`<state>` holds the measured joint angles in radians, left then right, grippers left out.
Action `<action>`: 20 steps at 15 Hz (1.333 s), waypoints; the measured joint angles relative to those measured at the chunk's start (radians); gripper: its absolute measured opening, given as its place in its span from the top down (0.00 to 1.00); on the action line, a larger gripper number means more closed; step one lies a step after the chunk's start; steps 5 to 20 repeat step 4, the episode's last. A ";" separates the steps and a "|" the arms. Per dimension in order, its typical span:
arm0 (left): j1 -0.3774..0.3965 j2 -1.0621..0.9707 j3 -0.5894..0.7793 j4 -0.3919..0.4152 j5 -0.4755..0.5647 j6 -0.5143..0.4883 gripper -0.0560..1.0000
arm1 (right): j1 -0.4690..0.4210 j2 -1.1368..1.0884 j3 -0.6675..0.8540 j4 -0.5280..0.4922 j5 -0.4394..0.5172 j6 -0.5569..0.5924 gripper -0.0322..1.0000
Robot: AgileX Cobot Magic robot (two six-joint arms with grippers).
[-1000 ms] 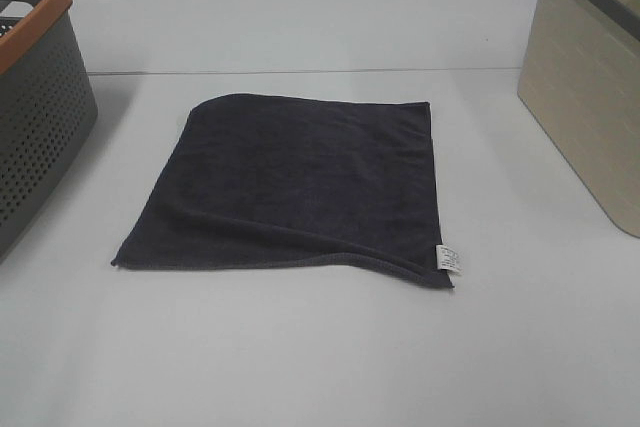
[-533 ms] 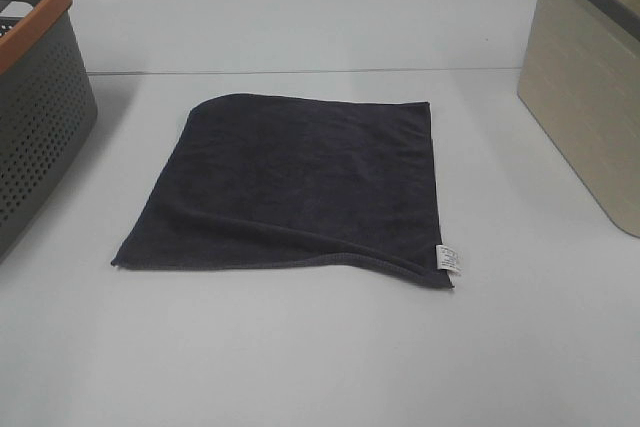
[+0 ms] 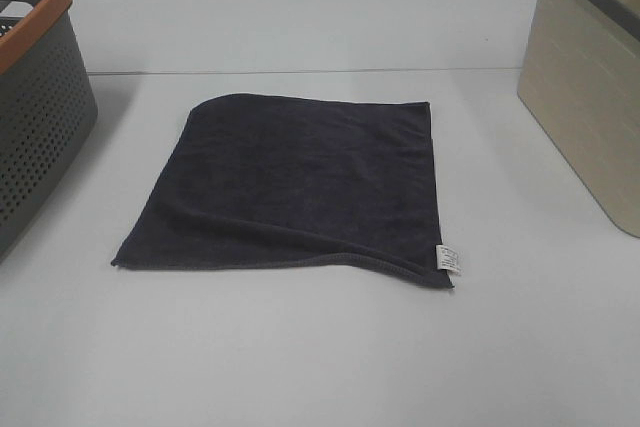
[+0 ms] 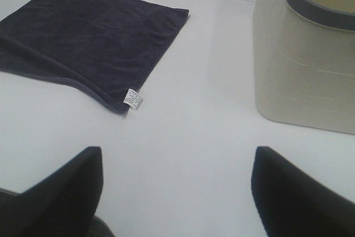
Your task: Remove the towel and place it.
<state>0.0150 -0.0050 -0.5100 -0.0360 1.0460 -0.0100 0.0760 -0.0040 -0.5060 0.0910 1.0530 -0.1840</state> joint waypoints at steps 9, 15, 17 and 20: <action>0.000 0.000 0.000 0.000 0.000 0.000 0.06 | 0.000 0.000 0.000 0.000 0.000 0.000 0.26; 0.000 0.000 0.000 0.000 0.000 0.000 0.06 | 0.000 0.000 0.000 0.000 0.000 0.000 0.26; 0.000 0.000 0.000 0.000 0.000 0.000 0.06 | 0.000 0.000 0.000 0.000 0.000 0.000 0.26; 0.000 0.000 0.000 0.000 0.000 0.000 0.06 | 0.000 0.000 0.000 0.000 0.000 0.000 0.26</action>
